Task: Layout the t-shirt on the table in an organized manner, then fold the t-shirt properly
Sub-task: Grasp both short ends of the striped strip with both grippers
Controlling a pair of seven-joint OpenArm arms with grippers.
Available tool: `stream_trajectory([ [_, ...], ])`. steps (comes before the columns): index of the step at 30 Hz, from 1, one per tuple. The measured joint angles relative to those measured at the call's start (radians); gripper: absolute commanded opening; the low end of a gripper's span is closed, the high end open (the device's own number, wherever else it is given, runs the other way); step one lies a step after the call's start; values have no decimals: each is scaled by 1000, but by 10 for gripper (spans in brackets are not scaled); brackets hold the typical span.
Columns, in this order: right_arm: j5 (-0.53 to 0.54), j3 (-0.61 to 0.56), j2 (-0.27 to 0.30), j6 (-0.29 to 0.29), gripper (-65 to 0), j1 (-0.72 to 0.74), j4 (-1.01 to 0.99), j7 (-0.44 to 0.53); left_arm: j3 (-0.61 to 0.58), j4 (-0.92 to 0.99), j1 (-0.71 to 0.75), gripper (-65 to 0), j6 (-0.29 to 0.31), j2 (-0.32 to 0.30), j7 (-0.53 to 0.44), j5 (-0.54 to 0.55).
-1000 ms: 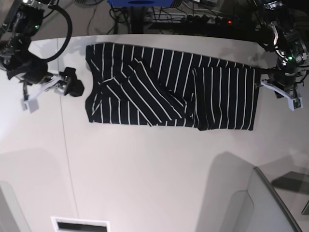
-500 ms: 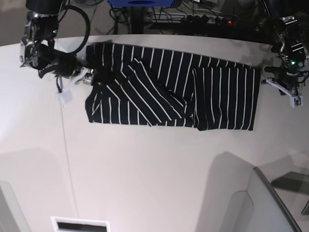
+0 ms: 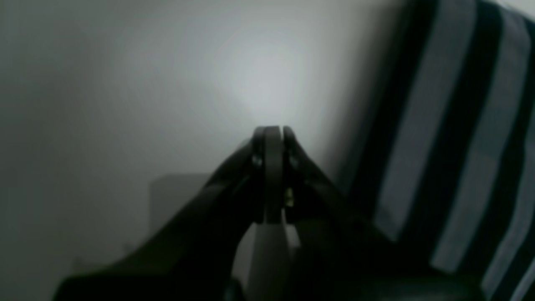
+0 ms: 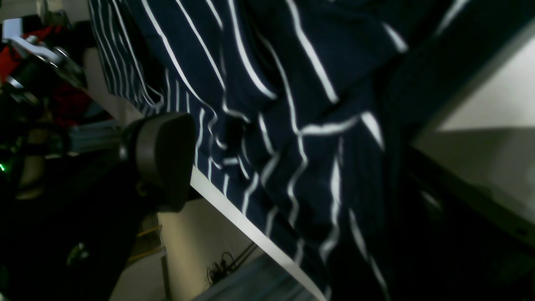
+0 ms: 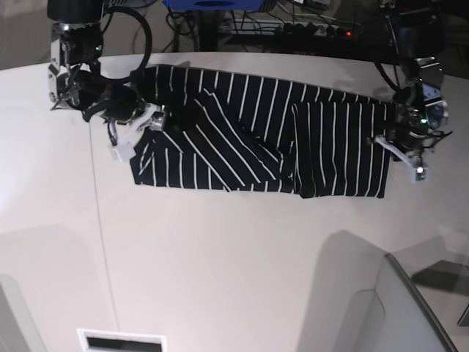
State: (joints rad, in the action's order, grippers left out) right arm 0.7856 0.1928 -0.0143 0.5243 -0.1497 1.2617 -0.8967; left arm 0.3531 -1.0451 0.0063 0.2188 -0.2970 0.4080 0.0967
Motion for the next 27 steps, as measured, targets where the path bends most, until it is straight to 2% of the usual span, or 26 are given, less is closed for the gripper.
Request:
stream_trajectory([
  [2, 5, -6, 0, 8, -126, 6, -20, 18, -10, -1, 2, -650, -10, 26, -24, -2],
  [7, 31, 0, 6, 20, -138, 76, -128, 41, -14, 1, -1, -650, -9, 29, -24, 3],
  [9, 30, 0, 6, 19, -192, 92, -148, 41, -14, -2, -1, -650, -9, 30, -23, -7],
  [17, -17, 0, 6, -3, -519, 98, -158, 30, -16, -13, 24, -650, -6, 31, -43, 9],
  [21, -21, -2, 23, -10, -642, 93, -158, 21, -14, -29, 45, -650, -13, 55, -59, 0],
  [23, -19, 0, 41, -11, -647, 94, -157, 21, -18, -58, 69, -650, -13, 72, -61, -1],
  [24, -18, 0, 50, -29, -645, 95, -155, 21, -38, -78, 87, -650, -21, 78, -65, -3],
  [27, -15, -2, 72, -130, -647, 90, -106, 17, -126, -130, 123, -650, -35, 80, -72, -1],
])
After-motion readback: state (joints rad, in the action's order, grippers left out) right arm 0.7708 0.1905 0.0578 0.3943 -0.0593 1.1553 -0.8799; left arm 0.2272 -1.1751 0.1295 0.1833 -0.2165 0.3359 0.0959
